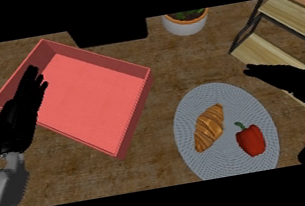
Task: Pick the bell pepper from the placemat and place it in the tiered shelf
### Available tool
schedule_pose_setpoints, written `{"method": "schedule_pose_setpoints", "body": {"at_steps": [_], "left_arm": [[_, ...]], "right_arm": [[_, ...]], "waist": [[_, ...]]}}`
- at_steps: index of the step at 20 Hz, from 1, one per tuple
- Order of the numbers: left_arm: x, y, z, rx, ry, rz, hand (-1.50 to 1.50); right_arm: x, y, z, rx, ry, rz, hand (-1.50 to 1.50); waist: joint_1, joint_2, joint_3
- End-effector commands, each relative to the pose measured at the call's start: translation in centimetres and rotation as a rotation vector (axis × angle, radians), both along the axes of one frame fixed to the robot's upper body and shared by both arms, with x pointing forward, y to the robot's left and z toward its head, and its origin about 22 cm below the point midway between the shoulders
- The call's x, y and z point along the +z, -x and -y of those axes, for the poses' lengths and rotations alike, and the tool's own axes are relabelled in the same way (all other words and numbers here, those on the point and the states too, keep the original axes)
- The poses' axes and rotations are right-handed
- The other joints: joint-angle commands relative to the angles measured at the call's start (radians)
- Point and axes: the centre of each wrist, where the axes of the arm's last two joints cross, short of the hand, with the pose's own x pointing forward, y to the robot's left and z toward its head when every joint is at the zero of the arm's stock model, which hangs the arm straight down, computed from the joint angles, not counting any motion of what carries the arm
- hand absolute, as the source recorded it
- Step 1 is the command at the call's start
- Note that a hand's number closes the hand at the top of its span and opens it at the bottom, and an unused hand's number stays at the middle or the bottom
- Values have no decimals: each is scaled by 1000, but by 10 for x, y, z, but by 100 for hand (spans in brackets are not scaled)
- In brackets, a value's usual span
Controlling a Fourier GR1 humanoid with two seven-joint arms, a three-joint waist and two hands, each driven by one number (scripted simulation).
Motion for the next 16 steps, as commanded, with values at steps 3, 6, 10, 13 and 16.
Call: {"method": "schedule_pose_setpoints", "body": {"at_steps": [3, 6, 10, 13, 16], "left_arm": [[-4, -1, -1, 9, 1, 13, 0], [-20, -6, 0, -1, -6, 10, 0], [-11, 1, 17, -8, 5, 11, 0], [-5, -2, 15, 14, -11, -1, 0], [-14, 5, -8, 11, 9, 2, 0]], "right_arm": [[-15, 19, -47, -13, 141, -26, -150], [-30, 13, -54, -38, 259, -46, -150], [-42, 14, -65, -59, 339, -50, -150], [-60, 26, -56, -67, 358, -68, -150], [-63, 22, -51, -74, 395, -49, -150]], "waist": [[-2, 2, 1], [-4, 5, 1], [-1, 2, 2], [-5, 2, 2], [-3, 3, 2]]}}
